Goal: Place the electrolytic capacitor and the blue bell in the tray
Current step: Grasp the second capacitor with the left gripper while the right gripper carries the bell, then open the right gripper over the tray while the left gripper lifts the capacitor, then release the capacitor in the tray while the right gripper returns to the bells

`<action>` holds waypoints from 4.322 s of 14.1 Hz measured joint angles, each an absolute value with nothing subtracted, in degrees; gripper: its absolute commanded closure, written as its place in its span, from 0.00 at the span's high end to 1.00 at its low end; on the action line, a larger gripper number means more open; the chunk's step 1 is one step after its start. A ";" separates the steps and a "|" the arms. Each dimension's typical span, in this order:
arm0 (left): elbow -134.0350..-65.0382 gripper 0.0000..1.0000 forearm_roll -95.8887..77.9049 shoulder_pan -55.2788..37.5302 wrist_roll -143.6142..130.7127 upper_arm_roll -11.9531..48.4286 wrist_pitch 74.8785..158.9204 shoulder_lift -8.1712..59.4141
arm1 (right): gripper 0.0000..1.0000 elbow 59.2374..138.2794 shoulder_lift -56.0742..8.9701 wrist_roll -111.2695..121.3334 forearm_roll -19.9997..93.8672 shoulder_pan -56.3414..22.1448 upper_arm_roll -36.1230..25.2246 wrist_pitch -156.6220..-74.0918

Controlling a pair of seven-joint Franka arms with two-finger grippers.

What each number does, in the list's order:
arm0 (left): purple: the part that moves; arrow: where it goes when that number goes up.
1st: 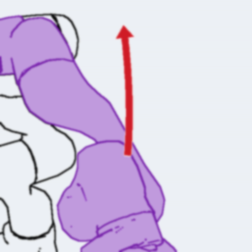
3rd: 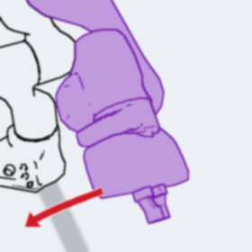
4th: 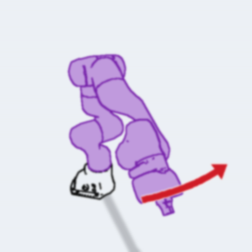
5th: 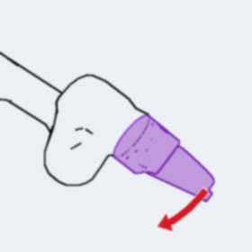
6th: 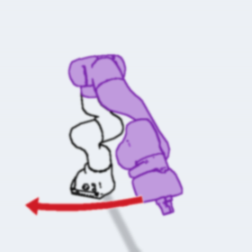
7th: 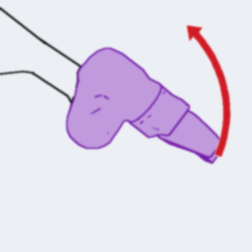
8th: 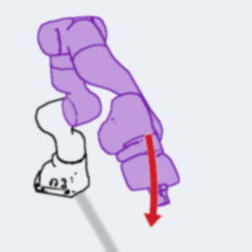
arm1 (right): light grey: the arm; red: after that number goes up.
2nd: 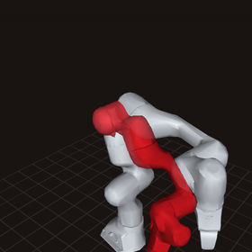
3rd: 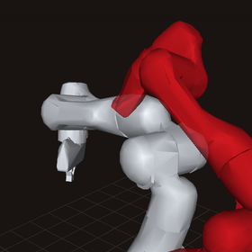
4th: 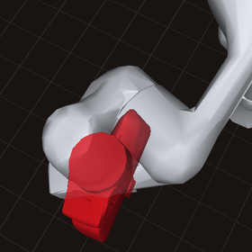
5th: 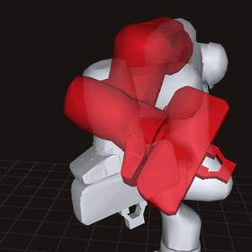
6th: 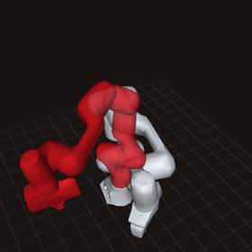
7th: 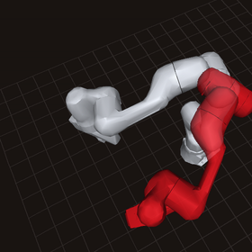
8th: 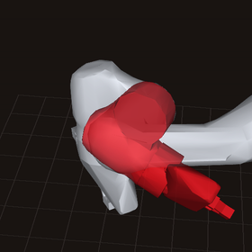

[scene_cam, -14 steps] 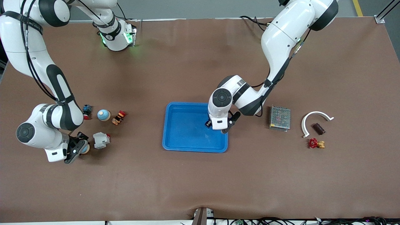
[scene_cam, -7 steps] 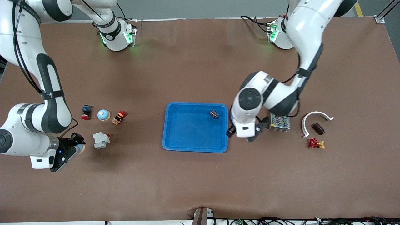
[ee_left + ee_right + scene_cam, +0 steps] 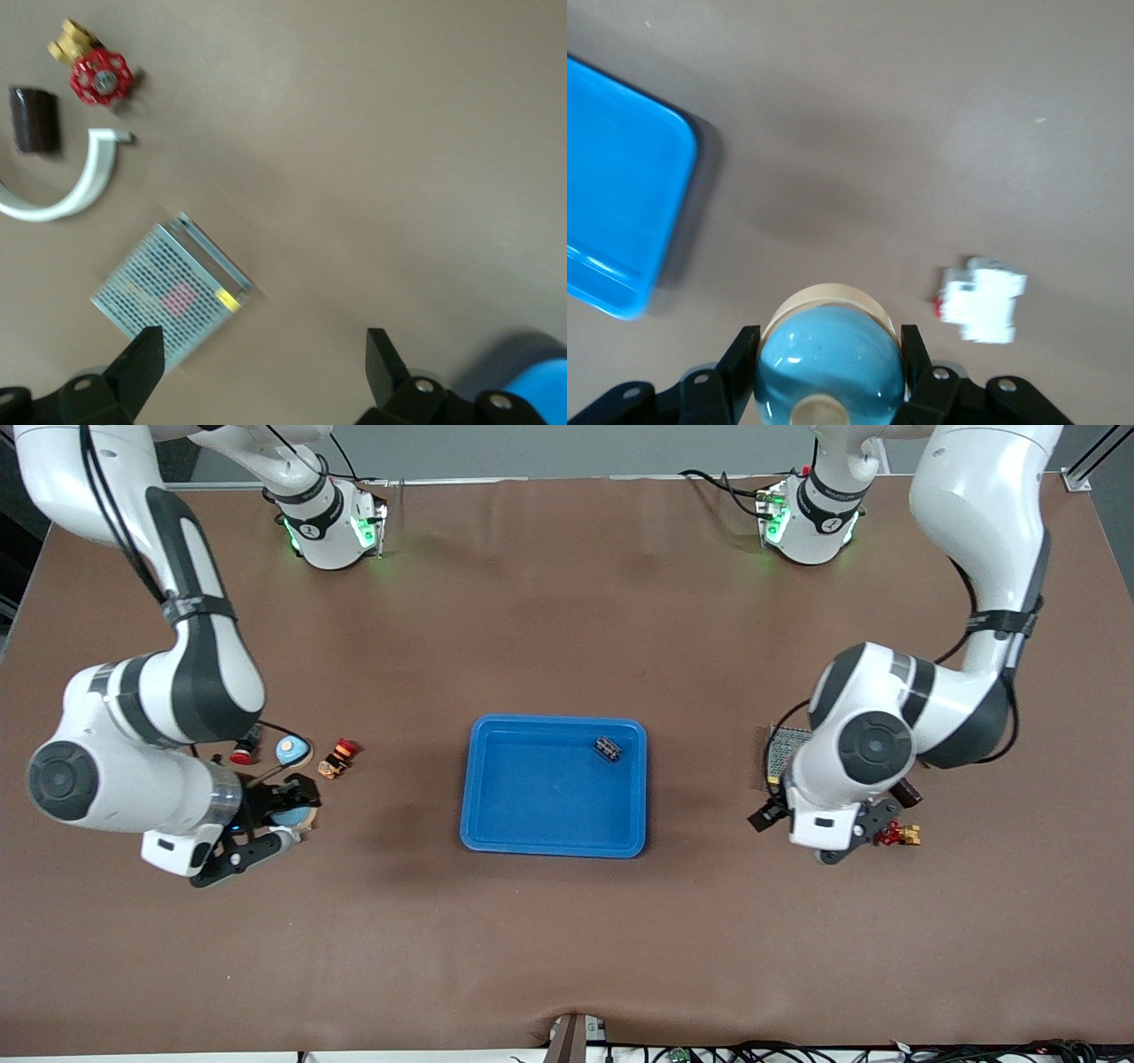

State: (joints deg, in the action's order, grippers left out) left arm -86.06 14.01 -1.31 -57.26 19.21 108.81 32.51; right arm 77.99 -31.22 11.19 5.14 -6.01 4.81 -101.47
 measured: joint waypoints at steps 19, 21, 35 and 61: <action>-107.56 0.78 16.87 24.69 -32.71 19.44 127.14 29.55 | 0.28 94.90 -31.64 -29.76 6.53 -32.08 4.75 -124.19; -109.83 0.73 16.87 25.20 -32.67 19.44 130.08 29.56 | 0.28 95.80 -32.42 -30.10 6.53 -32.82 4.71 -125.54; -112.97 0.00 18.00 26.08 -32.67 19.25 136.02 31.97 | 0.29 100.17 -36.20 -30.54 5.49 -33.28 4.50 -134.23; -89.29 0.00 18.01 -7.21 -67.80 22.36 125.56 36.42 | 1.00 97.55 -28.31 -27.02 3.62 -32.44 2.91 -119.00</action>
State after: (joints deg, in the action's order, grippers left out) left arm -89.29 18.01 -7.21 -67.80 22.36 125.56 36.42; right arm 97.55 -28.31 -27.02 3.62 -32.44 2.91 -119.00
